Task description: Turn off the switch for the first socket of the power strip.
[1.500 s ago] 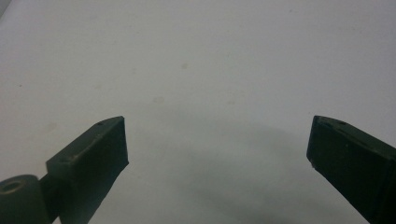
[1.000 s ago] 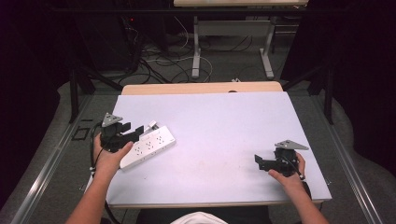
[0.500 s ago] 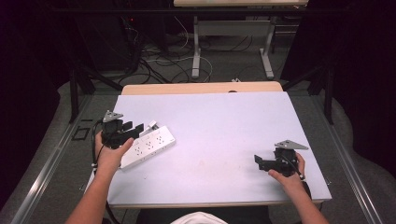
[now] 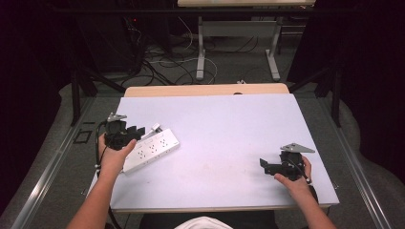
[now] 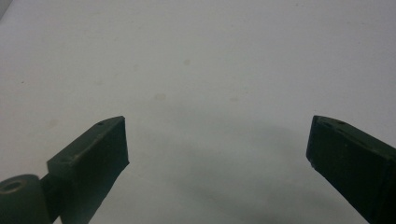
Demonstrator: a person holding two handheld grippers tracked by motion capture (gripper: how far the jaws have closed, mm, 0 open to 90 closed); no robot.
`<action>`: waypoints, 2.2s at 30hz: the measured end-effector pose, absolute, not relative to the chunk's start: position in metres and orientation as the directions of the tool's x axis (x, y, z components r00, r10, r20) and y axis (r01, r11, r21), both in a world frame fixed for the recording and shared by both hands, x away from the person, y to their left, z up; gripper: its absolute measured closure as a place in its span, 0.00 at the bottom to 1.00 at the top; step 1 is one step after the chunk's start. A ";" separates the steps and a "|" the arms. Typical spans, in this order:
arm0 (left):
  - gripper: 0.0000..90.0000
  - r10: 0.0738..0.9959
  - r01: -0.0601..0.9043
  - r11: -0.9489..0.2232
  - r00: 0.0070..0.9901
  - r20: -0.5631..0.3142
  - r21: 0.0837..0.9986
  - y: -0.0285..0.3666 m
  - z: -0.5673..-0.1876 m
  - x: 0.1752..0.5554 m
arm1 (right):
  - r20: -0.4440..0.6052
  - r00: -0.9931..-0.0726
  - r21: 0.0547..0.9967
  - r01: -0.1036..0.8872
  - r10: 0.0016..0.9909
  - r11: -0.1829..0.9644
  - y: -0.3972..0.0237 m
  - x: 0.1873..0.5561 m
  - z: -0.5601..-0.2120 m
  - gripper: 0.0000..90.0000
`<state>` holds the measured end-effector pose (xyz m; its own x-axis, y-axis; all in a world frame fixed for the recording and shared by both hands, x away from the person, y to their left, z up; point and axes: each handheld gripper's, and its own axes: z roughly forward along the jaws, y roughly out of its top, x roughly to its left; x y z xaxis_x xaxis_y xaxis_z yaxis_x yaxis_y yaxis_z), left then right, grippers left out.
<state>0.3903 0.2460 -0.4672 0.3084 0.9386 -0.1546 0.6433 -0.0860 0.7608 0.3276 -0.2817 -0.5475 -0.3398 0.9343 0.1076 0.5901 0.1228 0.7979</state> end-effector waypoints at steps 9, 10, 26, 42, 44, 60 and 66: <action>0.80 0.945 0.689 -0.058 0.272 -0.183 0.723 0.251 -0.478 0.397 | 0.106 -0.343 0.794 0.594 0.933 0.128 -0.281 0.328 -0.548 0.06; 0.82 0.946 0.692 -0.052 0.264 -0.186 0.720 0.251 -0.479 0.397 | 0.109 -0.341 0.793 0.596 0.934 0.125 -0.281 0.328 -0.548 0.06; 1.00 0.949 0.744 -0.002 0.212 -0.234 0.668 0.255 -0.496 0.406 | 0.110 -0.339 0.790 0.600 0.934 0.125 -0.282 0.329 -0.549 0.07; 1.00 0.950 0.770 0.013 0.190 -0.249 0.637 0.255 -0.510 0.408 | 0.115 -0.346 0.787 0.603 0.931 0.127 -0.283 0.329 -0.549 0.07; 1.00 0.949 0.775 0.012 0.190 -0.251 0.632 0.257 -0.511 0.408 | 0.119 -0.343 0.786 0.606 0.932 0.123 -0.282 0.329 -0.549 0.07; 1.00 0.951 0.798 0.012 0.177 -0.252 0.603 0.257 -0.518 0.410 | 0.122 -0.351 0.784 0.607 0.928 0.126 -0.282 0.330 -0.549 0.07; 1.00 0.955 0.804 -0.003 0.179 -0.237 0.594 0.255 -0.520 0.410 | 0.119 -0.354 0.786 0.604 0.928 0.130 -0.282 0.330 -0.549 0.07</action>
<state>0.4104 0.2548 -0.5198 0.1794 0.9547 -0.2375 0.8044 -0.0034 0.5940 0.3299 -0.2823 -0.5493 -0.3536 0.9278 0.1190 0.6045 0.1296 0.7860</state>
